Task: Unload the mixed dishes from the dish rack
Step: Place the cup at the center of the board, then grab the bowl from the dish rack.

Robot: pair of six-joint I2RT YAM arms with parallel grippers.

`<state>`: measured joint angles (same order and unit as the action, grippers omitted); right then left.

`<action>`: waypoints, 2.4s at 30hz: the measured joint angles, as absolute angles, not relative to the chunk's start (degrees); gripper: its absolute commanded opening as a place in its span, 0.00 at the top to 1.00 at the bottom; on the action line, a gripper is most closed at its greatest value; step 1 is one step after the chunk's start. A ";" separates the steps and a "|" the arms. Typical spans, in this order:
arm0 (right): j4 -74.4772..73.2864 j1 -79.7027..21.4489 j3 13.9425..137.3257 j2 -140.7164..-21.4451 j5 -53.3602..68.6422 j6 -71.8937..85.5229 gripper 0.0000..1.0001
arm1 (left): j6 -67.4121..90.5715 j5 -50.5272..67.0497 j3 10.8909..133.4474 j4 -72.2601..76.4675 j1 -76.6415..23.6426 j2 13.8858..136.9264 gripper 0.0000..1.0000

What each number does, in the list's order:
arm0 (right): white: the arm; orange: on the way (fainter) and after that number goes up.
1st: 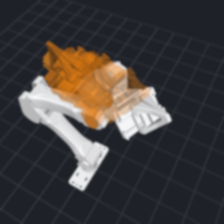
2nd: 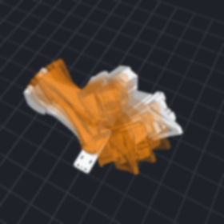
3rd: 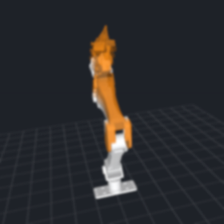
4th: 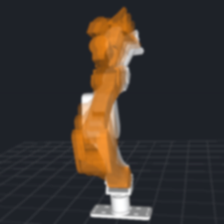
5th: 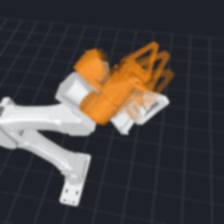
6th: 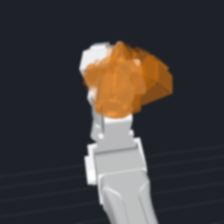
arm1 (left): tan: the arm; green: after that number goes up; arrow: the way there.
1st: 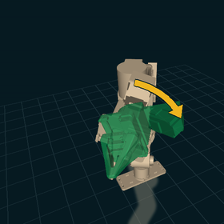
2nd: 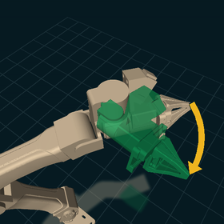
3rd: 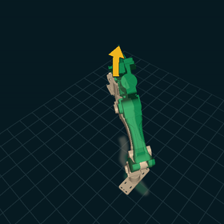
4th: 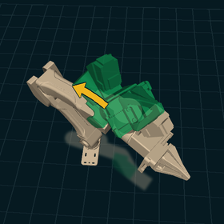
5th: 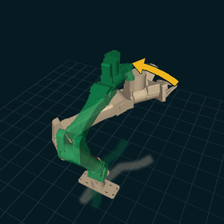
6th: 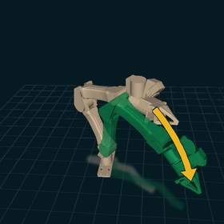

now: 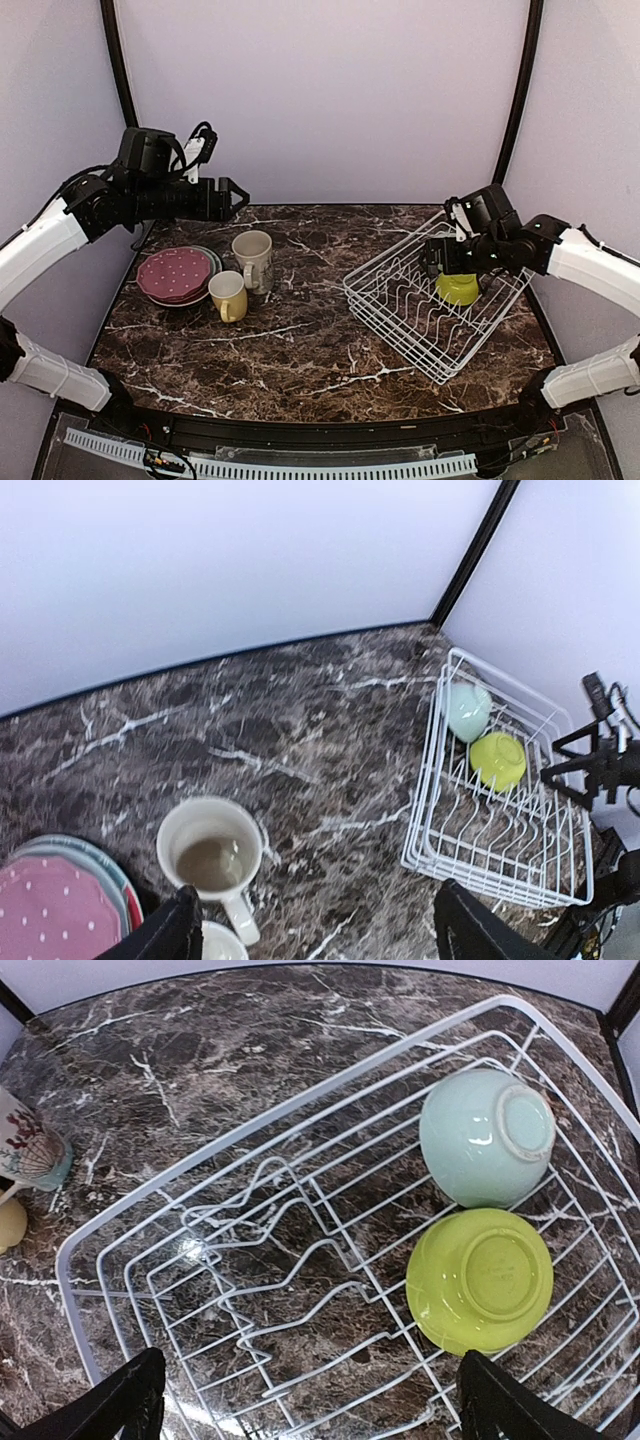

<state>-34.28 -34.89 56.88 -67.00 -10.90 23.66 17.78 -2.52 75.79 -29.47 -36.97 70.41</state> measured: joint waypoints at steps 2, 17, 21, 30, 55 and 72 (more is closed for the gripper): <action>-35.90 -34.44 58.04 -68.73 -12.34 24.56 0.01 | 15.57 -0.78 78.61 -25.78 -36.97 71.42 0.20; -43.16 -30.22 74.02 -94.54 -31.53 18.92 0.02 | 4.54 -0.60 73.32 -13.89 -36.97 73.76 0.16; -41.78 -29.28 78.06 -100.77 -34.06 14.35 0.02 | 3.14 -3.44 68.99 -12.88 -36.97 71.46 0.15; -37.87 -27.73 83.44 -110.39 -36.12 6.50 0.02 | 2.92 -5.65 68.93 -10.74 -36.97 70.48 0.15; -33.93 -27.59 86.72 -119.74 -46.61 4.73 0.05 | 3.22 -6.72 68.93 -10.33 -36.97 69.97 0.14; -31.81 -27.88 86.67 -120.55 -51.72 5.02 0.36 | 4.64 -5.41 68.90 -10.28 -35.57 70.61 0.14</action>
